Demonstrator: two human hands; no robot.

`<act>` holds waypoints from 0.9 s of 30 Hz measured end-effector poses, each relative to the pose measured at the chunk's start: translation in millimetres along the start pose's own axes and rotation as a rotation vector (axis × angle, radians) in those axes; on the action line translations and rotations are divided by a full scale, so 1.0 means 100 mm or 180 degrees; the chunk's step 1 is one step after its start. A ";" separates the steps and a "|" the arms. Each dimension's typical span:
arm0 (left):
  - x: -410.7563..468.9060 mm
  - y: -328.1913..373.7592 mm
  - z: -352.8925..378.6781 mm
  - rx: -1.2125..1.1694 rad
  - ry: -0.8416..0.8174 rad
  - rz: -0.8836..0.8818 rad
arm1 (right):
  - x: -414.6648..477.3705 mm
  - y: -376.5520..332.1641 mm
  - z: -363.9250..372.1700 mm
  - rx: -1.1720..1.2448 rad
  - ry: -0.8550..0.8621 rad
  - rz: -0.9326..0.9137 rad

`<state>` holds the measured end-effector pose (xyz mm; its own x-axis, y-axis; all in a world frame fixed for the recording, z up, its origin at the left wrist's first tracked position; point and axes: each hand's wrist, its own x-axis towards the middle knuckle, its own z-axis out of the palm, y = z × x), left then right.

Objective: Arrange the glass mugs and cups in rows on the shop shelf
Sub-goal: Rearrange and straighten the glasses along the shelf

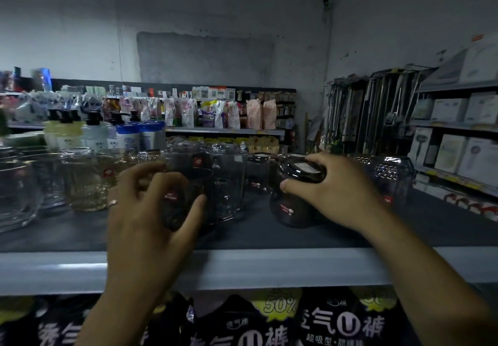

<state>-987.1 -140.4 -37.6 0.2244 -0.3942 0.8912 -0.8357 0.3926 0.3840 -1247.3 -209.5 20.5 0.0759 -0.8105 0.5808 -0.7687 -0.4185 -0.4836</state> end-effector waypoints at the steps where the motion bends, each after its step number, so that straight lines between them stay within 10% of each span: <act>1: 0.01 -0.03 0.01 0.0012 -0.0092 -0.0047 | 0.01 -0.02 0.04 -0.0099 -0.0043 -0.0003; 27: -0.06 -0.02 0.05 0.0434 -0.0477 -0.0630 | 0.11 -0.10 0.48 -0.0331 -0.0043 -0.0619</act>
<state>-989.0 -142.6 -45.2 0.3217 -0.5746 0.7526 -0.8450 0.1844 0.5019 -1208.6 -233.7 0.5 0.2369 -0.7244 0.6474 -0.8001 -0.5235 -0.2930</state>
